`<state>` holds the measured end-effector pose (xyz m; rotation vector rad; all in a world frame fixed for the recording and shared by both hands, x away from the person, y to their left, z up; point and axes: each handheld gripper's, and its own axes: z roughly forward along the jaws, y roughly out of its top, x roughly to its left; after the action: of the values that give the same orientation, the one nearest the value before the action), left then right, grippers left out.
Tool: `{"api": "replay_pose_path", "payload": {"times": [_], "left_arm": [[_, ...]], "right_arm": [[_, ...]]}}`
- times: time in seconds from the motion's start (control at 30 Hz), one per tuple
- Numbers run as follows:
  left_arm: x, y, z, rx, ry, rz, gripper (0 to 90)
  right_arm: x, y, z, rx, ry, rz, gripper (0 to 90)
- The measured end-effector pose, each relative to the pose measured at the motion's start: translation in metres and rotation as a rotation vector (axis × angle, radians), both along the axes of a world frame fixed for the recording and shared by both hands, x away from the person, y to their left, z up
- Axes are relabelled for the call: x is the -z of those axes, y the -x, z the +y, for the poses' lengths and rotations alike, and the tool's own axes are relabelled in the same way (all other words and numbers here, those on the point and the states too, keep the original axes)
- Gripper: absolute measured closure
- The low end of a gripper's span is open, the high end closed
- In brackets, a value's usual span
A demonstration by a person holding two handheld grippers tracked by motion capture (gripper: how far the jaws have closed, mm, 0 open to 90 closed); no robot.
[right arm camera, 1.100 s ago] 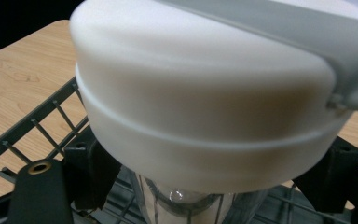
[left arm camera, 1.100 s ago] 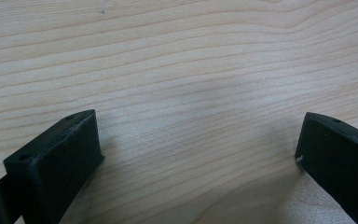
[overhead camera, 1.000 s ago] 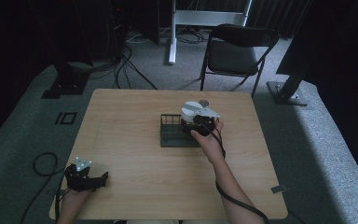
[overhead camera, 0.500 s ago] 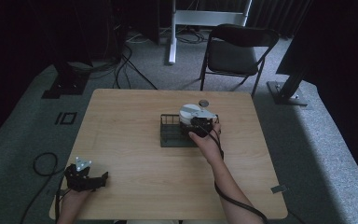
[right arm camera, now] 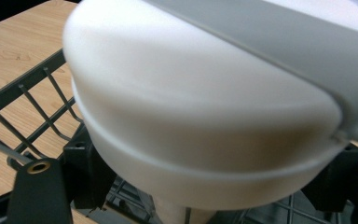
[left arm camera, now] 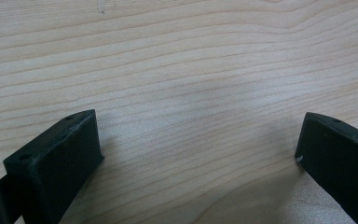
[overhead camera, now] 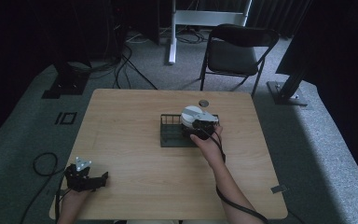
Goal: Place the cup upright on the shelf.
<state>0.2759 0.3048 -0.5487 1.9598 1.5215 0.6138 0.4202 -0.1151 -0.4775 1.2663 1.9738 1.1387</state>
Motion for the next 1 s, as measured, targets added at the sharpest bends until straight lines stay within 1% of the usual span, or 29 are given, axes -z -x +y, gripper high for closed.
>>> {"api": "replay_pose_path", "payload": {"times": [0.1,0.17,0.23,0.3,0.43,0.6,0.67,0.73,0.83,0.9,1.0], "left_arm": [[0.0,0.0,0.0,0.0,0.0,0.0,0.2],[0.0,0.0,0.0001,0.001,-0.001,0.0,0.2],[0.0,0.0,0.0,0.0,0.0,0.0,0.2],[0.0,0.0,0.0,0.0,0.0,0.0,0.2],[0.0,0.0,0.0,0.0,0.0,0.0,0.2],[0.0,0.0,0.0,0.0,0.0,0.0,0.2],[0.0,0.0,0.0,0.001,-0.001,0.0,0.2],[0.0,0.0,0.0,0.0,0.0,0.0,0.2],[0.0,0.0,0.0,0.0,0.0,0.0,0.2],[0.0,0.0,0.0,0.0,0.0,0.0,0.2],[0.0,0.0,0.0,0.0,0.0,0.0,0.2]], "right_arm": [[0.0021,0.0014,-0.0018,0.003,-0.014,-0.01,18.3],[0.0034,0.0015,-0.0019,0.001,-0.023,-0.007,17.9],[0.005,0.0015,-0.0015,0.002,-0.012,-0.007,18.1],[0.006,0.0016,-0.0019,0.003,-0.021,-0.01,18.0],[0.0063,0.0013,-0.0032,-0.009,-0.02,-0.022,17.7],[0.0079,0.003,-0.0044,-0.007,-0.036,-0.039,15.0],[0.0076,0.0039,-0.0051,-0.013,-0.048,-0.044,13.6],[0.0068,0.0047,-0.006,-0.014,-0.045,-0.05,13.6],[0.0052,0.006,-0.008,-0.015,-0.067,-0.053,13.6],[0.005,0.0073,-0.0087,-0.017,-0.063,-0.053,13.6],[0.0044,0.0092,-0.0101,-0.02,-0.071,-0.056,13.6]]}}
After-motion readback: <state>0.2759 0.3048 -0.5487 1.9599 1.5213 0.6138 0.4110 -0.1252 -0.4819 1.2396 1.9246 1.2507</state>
